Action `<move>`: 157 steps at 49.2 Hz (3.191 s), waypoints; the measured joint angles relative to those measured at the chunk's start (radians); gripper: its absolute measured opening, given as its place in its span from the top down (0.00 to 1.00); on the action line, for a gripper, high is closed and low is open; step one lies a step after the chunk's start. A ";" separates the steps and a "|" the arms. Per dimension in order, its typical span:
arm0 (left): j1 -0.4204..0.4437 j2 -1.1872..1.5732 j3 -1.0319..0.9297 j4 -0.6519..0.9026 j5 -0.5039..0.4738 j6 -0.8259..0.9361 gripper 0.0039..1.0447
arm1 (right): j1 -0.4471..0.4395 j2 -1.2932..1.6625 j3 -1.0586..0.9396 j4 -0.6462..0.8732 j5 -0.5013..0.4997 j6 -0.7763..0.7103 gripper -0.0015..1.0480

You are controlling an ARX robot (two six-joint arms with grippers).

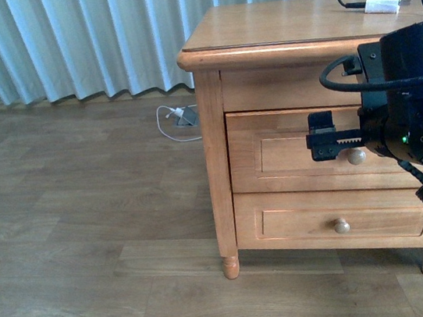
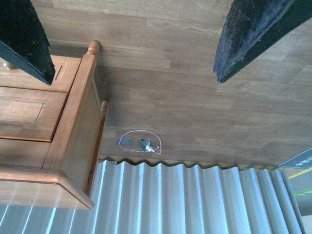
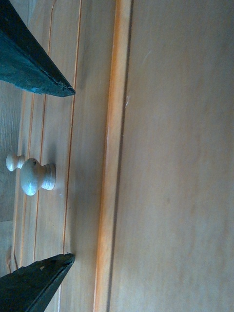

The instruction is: Place pink marker in drawer with both arms

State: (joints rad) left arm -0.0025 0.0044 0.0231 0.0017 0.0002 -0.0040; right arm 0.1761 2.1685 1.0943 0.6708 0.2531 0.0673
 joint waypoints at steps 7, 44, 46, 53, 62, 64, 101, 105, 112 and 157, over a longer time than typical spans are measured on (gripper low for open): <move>0.000 0.000 0.000 0.000 0.000 0.000 0.05 | -0.013 0.023 0.012 0.023 -0.002 -0.002 0.08; 0.000 0.000 0.000 0.000 0.000 0.000 0.05 | -0.020 -0.080 -0.048 -0.024 -0.050 -0.004 0.08; 0.000 0.000 0.000 0.000 0.000 0.000 0.05 | -0.018 -0.113 -0.068 -0.031 -0.055 -0.003 0.08; 0.000 0.000 0.000 0.000 0.000 0.000 0.05 | -0.009 -0.243 -0.166 -0.043 -0.090 0.001 0.08; 0.000 0.000 0.000 0.000 0.000 0.000 0.05 | -0.010 -0.506 -0.372 -0.123 -0.171 0.008 0.08; 0.000 0.000 0.000 0.000 0.000 0.000 0.05 | -0.014 -0.557 -0.401 -0.146 -0.185 0.008 0.08; 0.000 0.000 0.000 0.000 0.000 0.000 0.05 | -0.093 -1.589 -0.659 -0.724 -0.274 -0.006 0.15; 0.000 0.000 0.000 0.000 0.000 0.000 0.05 | -0.124 -1.648 -0.769 -0.505 -0.235 -0.040 0.30; 0.000 0.000 0.000 0.000 0.000 0.000 0.05 | -0.172 -1.717 -0.869 -0.445 -0.248 -0.056 0.59; 0.000 0.000 0.000 0.000 0.000 0.000 0.05 | -0.174 -2.086 -1.086 -0.618 -0.251 -0.064 0.99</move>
State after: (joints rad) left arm -0.0025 0.0044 0.0231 0.0013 0.0002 -0.0040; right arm 0.0021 0.0830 0.0082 0.0528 0.0017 0.0032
